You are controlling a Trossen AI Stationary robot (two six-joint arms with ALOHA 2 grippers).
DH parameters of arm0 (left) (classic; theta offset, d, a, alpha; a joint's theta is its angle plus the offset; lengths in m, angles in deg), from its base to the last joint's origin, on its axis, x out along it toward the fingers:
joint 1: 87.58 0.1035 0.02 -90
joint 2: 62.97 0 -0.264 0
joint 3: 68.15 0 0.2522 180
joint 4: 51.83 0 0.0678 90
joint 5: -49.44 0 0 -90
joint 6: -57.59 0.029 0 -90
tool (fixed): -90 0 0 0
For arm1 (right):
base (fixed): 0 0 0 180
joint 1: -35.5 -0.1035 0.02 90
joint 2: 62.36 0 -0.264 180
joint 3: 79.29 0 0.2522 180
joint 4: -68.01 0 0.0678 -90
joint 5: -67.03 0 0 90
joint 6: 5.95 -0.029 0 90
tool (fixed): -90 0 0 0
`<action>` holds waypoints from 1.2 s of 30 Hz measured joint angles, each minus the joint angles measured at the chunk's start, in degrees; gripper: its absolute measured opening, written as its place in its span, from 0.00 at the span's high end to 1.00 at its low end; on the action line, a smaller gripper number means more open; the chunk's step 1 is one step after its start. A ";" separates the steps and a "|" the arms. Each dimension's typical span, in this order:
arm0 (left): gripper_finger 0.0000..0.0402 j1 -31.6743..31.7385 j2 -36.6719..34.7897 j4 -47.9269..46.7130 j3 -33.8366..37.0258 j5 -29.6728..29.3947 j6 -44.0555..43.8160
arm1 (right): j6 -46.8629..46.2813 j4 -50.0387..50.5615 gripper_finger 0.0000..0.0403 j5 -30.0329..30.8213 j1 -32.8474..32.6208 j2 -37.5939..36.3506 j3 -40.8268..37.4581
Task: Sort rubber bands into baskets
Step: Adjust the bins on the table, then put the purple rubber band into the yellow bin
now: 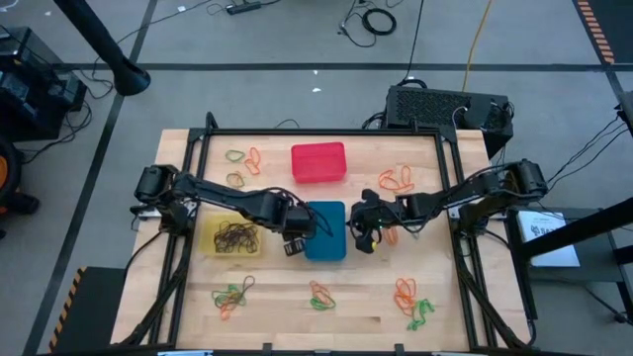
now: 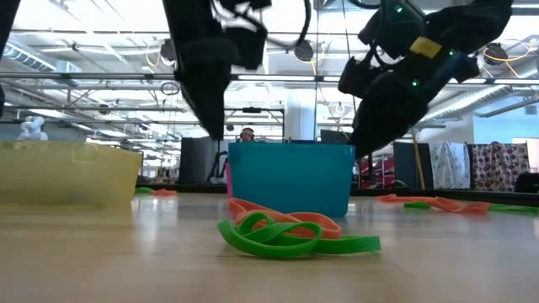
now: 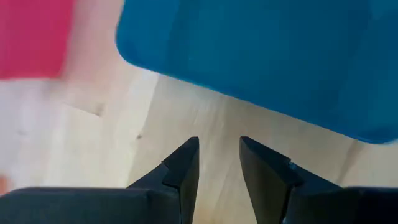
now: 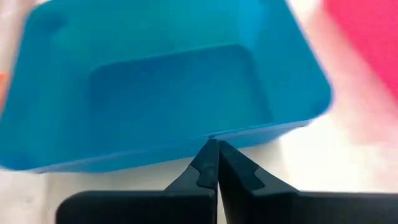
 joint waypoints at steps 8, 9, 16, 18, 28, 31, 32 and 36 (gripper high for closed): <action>0.70 2.68 0.38 1.39 0.67 -14.28 9.93 | 1.88 1.01 1.00 2.73 2.77 0.02 0.00; 0.70 4.33 0.61 2.09 1.29 -14.26 10.66 | 2.06 1.16 1.00 2.81 2.76 0.02 0.00; 0.70 14.27 0.63 6.88 5.54 -11.16 12.25 | 4.30 0.60 1.00 2.58 2.71 0.02 0.00; 0.70 16.09 0.63 12.13 6.58 -8.37 13.58 | 4.48 0.69 1.00 2.56 2.84 0.02 -0.01; 0.70 21.30 0.63 22.38 8.25 -5.12 15.04 | 4.48 0.84 1.00 2.34 3.45 0.02 -0.02; 0.70 21.99 0.77 22.93 8.23 -5.50 15.11 | 4.48 0.85 1.00 2.32 3.43 0.02 -0.02; 0.70 22.28 1.28 23.08 8.23 -5.64 15.20 | 4.48 0.86 1.00 2.32 3.43 0.02 -0.02; 0.70 23.06 2.42 23.65 8.28 -5.32 16.53 | 4.48 0.97 1.00 2.30 3.43 0.02 -0.07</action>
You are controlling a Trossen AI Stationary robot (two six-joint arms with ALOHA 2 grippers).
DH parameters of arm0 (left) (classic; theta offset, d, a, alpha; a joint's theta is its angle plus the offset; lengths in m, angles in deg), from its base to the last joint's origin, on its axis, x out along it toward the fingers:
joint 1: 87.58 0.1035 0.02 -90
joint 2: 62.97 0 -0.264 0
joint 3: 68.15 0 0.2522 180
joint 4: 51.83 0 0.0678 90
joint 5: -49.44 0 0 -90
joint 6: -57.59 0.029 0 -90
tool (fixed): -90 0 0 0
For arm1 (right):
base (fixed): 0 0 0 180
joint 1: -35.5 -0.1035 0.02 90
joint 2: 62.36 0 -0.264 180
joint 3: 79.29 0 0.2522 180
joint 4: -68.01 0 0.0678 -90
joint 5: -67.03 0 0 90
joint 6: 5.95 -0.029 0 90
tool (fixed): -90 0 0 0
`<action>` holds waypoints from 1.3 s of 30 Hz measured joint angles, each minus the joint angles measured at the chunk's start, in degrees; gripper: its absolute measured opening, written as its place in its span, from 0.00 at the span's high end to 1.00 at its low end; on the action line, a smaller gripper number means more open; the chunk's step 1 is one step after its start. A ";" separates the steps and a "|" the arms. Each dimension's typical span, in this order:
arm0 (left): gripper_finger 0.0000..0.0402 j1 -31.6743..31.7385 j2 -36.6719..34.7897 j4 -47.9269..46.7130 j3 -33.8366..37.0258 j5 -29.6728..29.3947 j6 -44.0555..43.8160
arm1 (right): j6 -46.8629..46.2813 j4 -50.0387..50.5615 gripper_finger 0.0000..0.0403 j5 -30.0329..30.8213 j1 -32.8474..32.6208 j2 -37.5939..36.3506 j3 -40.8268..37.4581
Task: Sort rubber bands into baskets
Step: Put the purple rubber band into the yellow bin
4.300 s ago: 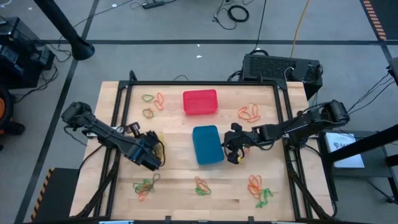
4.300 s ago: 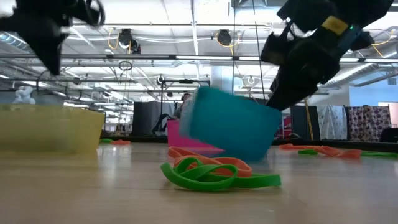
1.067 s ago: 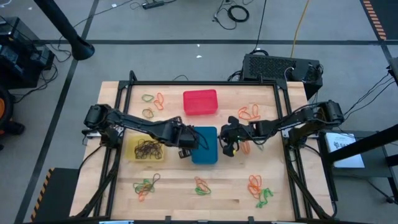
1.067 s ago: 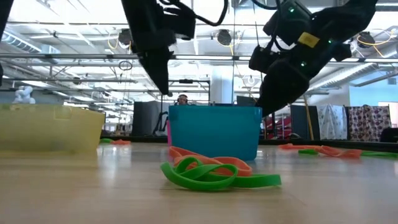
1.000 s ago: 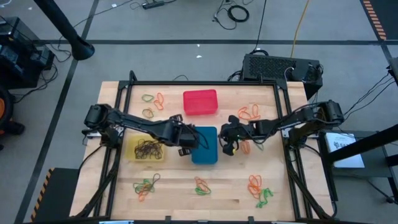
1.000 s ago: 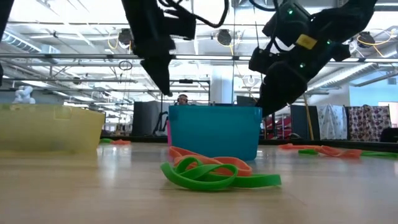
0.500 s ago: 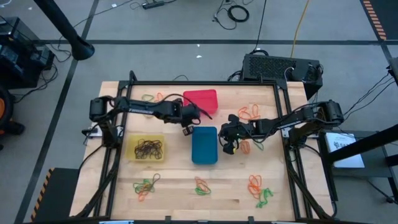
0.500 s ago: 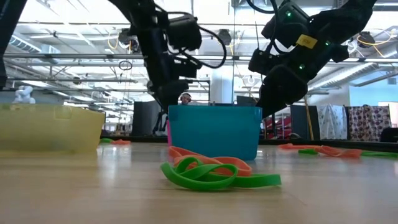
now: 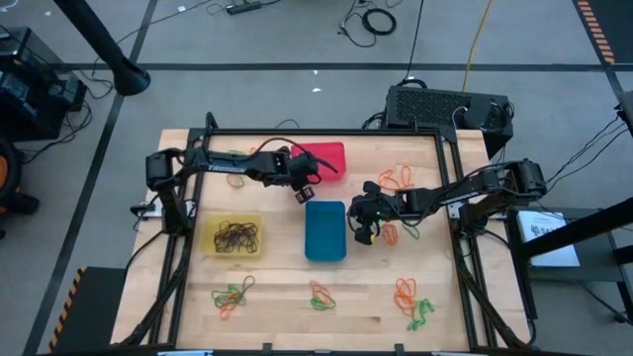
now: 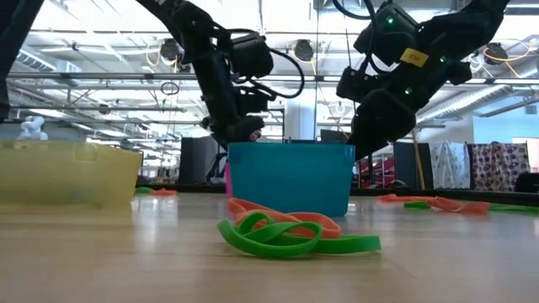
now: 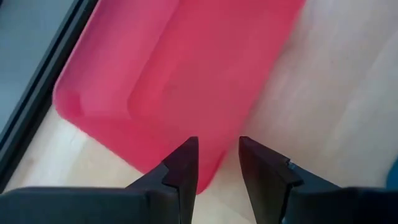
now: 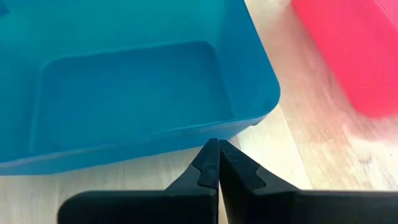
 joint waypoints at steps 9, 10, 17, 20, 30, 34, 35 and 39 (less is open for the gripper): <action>0.70 -0.06 1.25 1.28 0.00 -2.67 1.63 | 0.00 0.02 1.00 -0.04 0.00 0.00 0.00; 0.70 -0.04 1.25 1.88 -0.02 -2.71 1.68 | 0.00 0.07 1.00 -0.04 0.00 0.00 -0.01; 0.70 -0.77 0.44 0.45 -1.63 -2.86 3.08 | 0.00 0.11 1.00 -0.04 0.00 0.00 0.00; 0.70 -1.88 -0.42 -3.95 -4.07 -2.89 3.10 | 0.23 -0.44 1.00 -0.04 0.00 0.00 0.00; 0.70 -12.10 -4.93 -34.30 -15.59 10.78 -12.12 | 1.09 0.73 1.00 -0.24 -2.76 -1.34 -0.02; 0.70 -21.83 -7.76 -41.38 -15.64 15.18 -20.69 | -0.32 0.76 1.00 -0.25 -6.34 -2.98 1.06; 0.70 -24.60 -8.31 -42.79 -15.65 15.23 -23.22 | -0.75 0.45 1.00 -0.24 -7.41 -3.17 1.88; 0.70 -36.54 -9.35 -41.75 -15.70 14.29 -34.42 | -0.90 0.64 1.00 -0.26 -12.14 -4.13 3.35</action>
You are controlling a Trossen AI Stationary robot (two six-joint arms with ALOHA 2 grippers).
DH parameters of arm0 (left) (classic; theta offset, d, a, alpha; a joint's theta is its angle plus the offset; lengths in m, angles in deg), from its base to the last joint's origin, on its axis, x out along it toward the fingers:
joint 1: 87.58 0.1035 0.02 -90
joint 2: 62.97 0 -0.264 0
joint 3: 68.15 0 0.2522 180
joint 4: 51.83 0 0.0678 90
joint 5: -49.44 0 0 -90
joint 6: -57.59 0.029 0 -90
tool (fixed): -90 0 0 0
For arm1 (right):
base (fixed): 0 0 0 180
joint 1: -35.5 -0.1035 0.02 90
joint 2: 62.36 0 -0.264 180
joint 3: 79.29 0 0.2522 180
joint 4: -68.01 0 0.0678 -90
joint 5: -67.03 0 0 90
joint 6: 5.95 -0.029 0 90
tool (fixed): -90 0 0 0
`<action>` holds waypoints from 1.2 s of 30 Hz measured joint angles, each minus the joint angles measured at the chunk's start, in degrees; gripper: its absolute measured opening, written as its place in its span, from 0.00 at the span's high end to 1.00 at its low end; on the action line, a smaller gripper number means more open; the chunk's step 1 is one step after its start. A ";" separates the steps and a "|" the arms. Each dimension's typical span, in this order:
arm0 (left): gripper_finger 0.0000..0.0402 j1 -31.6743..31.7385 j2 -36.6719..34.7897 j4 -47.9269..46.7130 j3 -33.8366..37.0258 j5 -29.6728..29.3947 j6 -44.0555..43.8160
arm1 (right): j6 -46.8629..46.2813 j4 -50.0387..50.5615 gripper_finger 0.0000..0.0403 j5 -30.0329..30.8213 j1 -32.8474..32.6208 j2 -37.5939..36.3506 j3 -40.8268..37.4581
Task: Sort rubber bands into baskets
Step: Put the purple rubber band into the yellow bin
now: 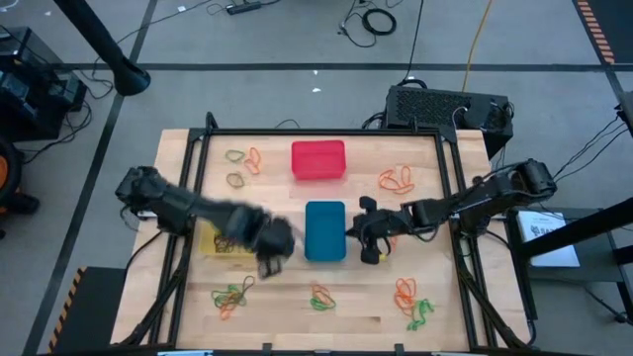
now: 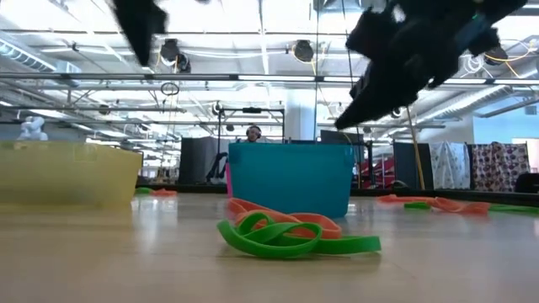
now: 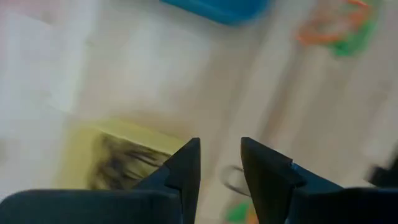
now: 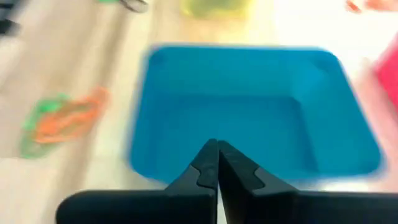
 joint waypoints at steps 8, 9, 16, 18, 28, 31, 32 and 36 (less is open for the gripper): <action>0.70 -18.07 2.93 5.16 2.97 -8.37 -16.07 | 0.84 -1.03 1.00 -0.01 -4.93 0.08 1.24; 0.70 -19.17 3.61 4.59 3.25 -9.72 -17.28 | 0.84 -0.83 1.00 -0.02 -5.06 0.08 1.24; 0.70 -21.02 7.75 5.14 9.50 -9.75 -19.66 | 1.09 -0.68 1.00 0.02 -5.13 0.08 1.22; 0.70 -20.40 8.88 5.83 11.79 -7.79 -19.66 | 1.67 -0.70 1.00 0.02 -5.13 0.08 1.22; 0.70 -18.62 10.45 18.50 19.76 0.83 -16.13 | 2.35 -0.15 1.00 0.03 -5.13 0.08 1.22; 0.70 -18.63 10.40 19.65 19.85 0.87 -15.09 | 2.35 -0.15 1.00 0.05 -5.13 0.08 1.22; 0.70 -18.63 10.40 19.82 19.85 0.87 -15.07 | 2.35 -0.15 1.00 0.05 -5.13 0.08 1.22; 0.70 -18.61 10.40 19.46 19.85 0.86 -15.14 | 2.35 -0.15 1.00 0.05 -5.13 0.08 1.22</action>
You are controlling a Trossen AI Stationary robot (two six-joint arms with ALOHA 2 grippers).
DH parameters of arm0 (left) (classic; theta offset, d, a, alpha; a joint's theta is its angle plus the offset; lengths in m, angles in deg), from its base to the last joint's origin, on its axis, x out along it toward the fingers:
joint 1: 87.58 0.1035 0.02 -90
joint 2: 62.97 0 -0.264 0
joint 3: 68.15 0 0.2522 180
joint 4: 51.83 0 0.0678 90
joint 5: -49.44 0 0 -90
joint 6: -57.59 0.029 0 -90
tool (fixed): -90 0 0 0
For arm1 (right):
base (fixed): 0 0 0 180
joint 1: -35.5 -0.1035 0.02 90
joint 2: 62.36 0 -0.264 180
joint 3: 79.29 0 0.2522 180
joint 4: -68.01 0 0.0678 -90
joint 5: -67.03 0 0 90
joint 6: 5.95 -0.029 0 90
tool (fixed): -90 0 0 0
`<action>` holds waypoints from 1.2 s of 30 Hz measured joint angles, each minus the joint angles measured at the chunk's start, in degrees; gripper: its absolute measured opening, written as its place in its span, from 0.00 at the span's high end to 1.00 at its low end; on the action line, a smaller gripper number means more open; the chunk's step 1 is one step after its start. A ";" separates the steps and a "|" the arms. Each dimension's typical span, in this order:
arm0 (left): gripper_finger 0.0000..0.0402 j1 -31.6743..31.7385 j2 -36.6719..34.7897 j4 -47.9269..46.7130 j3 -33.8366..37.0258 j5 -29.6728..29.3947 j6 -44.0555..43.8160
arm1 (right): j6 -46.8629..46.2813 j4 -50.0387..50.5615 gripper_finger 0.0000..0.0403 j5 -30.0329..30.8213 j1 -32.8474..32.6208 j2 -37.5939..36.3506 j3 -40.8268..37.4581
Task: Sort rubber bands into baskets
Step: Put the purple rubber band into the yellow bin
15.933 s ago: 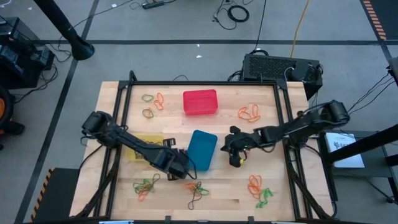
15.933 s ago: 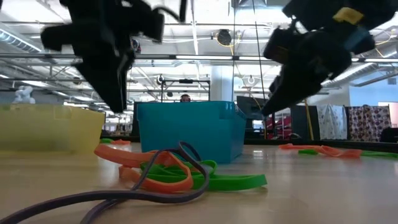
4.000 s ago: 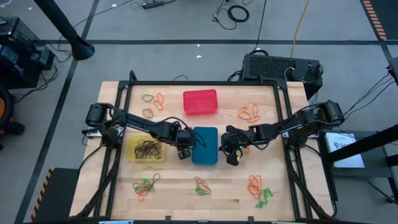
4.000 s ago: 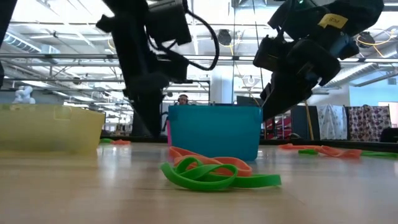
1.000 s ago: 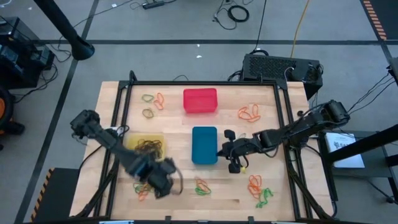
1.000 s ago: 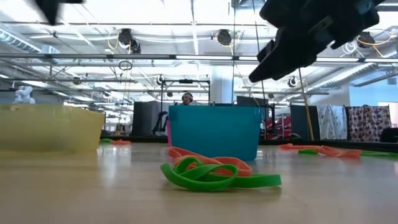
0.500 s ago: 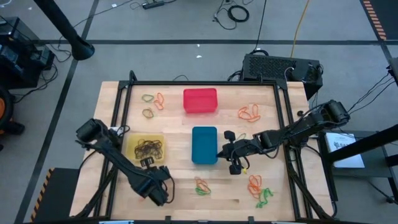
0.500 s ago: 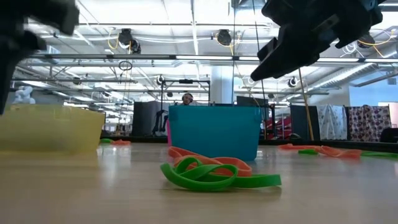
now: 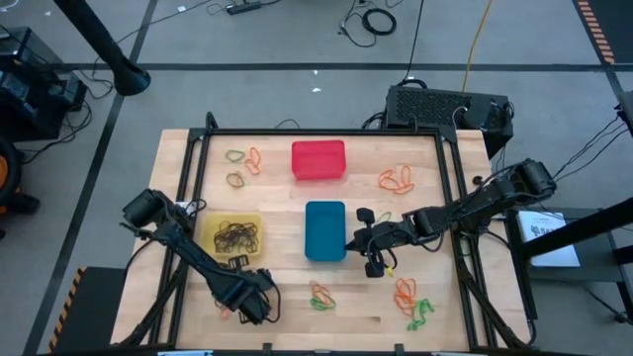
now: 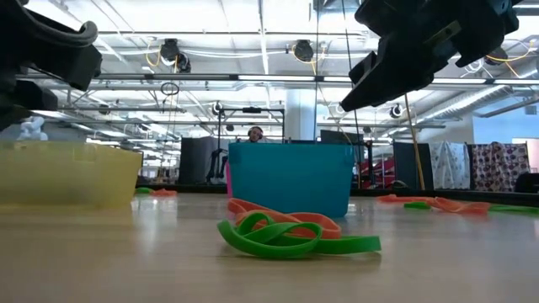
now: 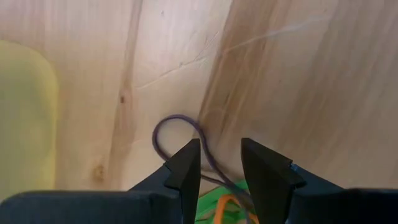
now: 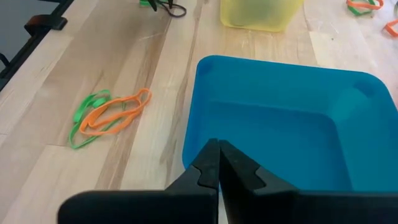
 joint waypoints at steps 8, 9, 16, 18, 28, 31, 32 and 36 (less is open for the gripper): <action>0.70 0.20 0.00 -0.03 0.03 -0.01 -0.80 | 0.00 0.39 1.00 0.00 0.00 0.02 0.00; 0.70 0.26 0.00 0.13 0.27 0.04 -1.51 | 0.00 0.89 1.00 0.00 0.00 -0.10 0.00; 0.70 0.30 -0.45 5.07 5.55 4.02 -4.22 | -1.98 8.78 1.00 2.02 -5.45 -6.91 2.14; 0.70 0.15 -0.55 6.71 6.46 3.87 -3.35 | -2.28 10.78 1.00 4.63 -8.59 -8.17 2.09; 0.93 0.47 -0.41 7.35 6.64 3.74 -3.86 | -12.39 16.53 1.00 9.46 -25.02 -12.44 2.05; 0.98 0.50 -1.24 7.48 6.78 1.67 -1.33 | -10.60 15.81 1.00 9.46 -28.19 -12.44 2.05; 0.98 0.48 -1.80 7.38 6.65 0.90 -0.79 | -9.83 15.08 1.00 9.47 -28.80 -12.44 2.05; 0.99 1.09 -3.78 4.97 5.02 -4.52 1.56 | -7.53 14.08 1.00 9.64 -29.79 -12.44 2.05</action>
